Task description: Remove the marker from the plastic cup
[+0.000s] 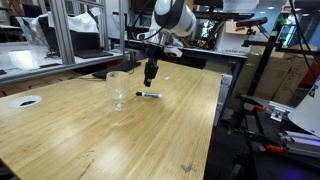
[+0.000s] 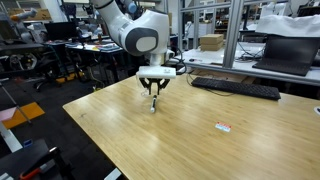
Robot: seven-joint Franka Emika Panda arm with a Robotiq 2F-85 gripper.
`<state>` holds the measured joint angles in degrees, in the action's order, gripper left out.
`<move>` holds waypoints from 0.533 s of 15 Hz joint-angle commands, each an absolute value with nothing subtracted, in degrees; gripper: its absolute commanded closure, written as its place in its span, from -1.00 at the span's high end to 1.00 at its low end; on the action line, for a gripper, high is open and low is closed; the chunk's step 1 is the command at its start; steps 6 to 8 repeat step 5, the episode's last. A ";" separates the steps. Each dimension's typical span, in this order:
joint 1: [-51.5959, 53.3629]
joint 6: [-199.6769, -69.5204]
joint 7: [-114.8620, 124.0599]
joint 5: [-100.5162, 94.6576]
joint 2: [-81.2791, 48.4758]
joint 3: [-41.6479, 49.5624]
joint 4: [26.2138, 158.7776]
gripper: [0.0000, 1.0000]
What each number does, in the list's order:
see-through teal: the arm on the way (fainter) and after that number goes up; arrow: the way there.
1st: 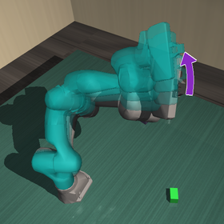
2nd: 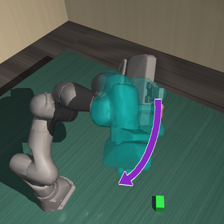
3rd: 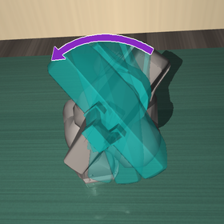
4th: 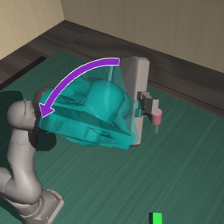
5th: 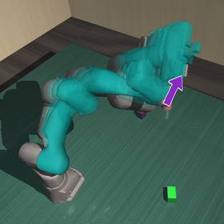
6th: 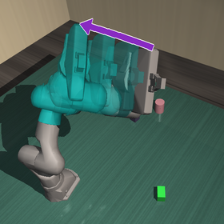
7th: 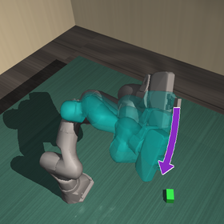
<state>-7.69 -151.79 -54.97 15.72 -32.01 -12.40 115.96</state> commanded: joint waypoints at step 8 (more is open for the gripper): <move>-13.52 -153.97 -58.34 21.18 -31.59 -19.12 116.13 0.96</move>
